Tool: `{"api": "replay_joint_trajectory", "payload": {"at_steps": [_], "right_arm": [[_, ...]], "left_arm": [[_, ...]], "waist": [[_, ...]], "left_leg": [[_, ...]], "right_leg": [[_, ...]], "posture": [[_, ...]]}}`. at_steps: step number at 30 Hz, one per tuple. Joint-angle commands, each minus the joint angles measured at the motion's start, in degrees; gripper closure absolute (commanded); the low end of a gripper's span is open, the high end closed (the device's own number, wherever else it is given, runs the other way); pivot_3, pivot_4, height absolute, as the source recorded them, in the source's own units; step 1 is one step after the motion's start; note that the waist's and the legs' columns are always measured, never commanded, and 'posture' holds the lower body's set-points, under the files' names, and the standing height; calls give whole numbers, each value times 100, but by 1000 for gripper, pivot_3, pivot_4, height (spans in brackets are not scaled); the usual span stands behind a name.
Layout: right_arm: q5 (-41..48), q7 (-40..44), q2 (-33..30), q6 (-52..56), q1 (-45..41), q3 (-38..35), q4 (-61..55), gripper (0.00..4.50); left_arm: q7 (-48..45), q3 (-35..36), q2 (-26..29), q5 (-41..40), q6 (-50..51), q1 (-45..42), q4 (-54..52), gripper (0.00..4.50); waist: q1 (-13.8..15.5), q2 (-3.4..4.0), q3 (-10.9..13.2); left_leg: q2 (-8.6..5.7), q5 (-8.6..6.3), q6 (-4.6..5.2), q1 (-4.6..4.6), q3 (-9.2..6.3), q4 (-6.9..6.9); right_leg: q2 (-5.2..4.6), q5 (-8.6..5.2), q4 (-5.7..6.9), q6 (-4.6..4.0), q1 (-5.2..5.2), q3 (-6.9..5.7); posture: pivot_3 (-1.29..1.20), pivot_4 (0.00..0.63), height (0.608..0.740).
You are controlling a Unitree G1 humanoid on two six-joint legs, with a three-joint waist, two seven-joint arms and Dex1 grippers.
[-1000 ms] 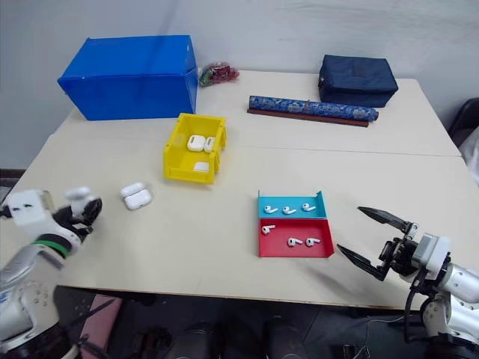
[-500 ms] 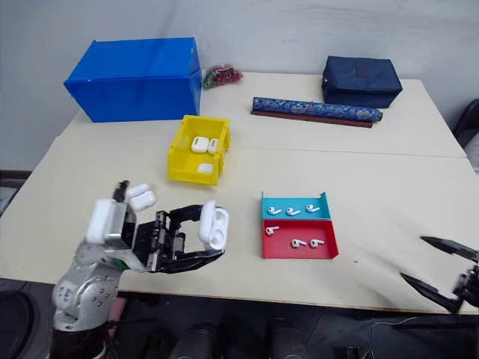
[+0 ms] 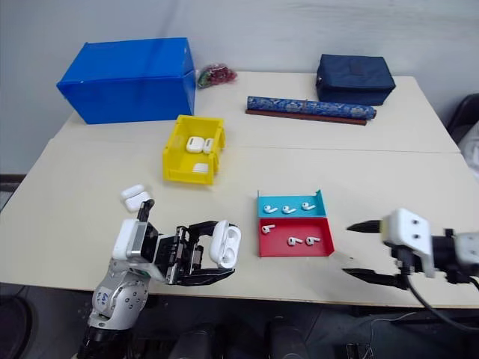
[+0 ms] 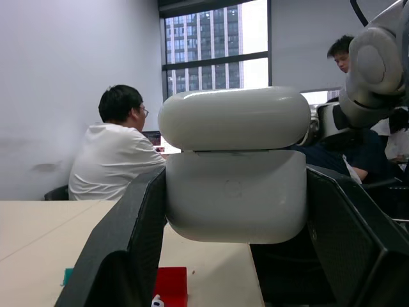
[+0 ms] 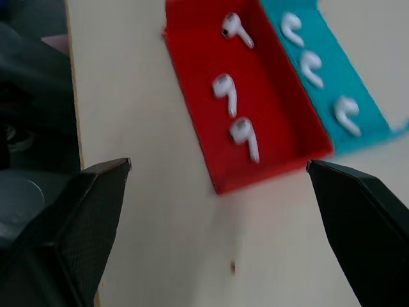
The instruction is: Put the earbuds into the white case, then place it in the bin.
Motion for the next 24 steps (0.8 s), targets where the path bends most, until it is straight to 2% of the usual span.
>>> {"api": "replay_joint_trajectory", "payload": {"at_steps": [1,5,6,10,24], "right_arm": [[-38,-552,-13,1151,-662,731,-595,0],[-717,-723,95,1407,-1362,1681,-559,816],[-783,-735,99,1489,-1453,1785,-548,1295],[-1120,-795,222,1629,-1844,2162,-447,2485],[-1827,-606,197,1628,-2079,2552,-97,2485]], "left_arm": [[26,-3,65,-28,-190,-127,-29,1702],[-239,-32,381,-49,-208,97,43,1702],[-245,-43,428,-60,-211,126,43,1702],[-279,-6,575,-23,-288,220,124,1702],[-89,-79,689,77,-473,379,79,1702]], "waist": [[42,-4,-1],[59,-5,-3],[64,-5,-3],[56,-5,-3],[-46,-5,-3]], "left_leg": [[-2,-2,5,-13,0,1],[-2,-5,12,-76,-1,17],[-2,-7,14,-79,0,15],[-1,-7,15,-93,-2,10],[-1,-4,15,-88,-2,15]], "right_leg": [[-4,1,-3,2,-13,0],[-9,8,-1,15,-69,-2],[-10,8,2,16,-76,-3],[-11,9,13,17,-98,-6],[-13,9,35,17,-98,-7]], "posture": [[0,150,740],[0,150,740],[0,150,740],[0,150,740],[0,150,740]]}}
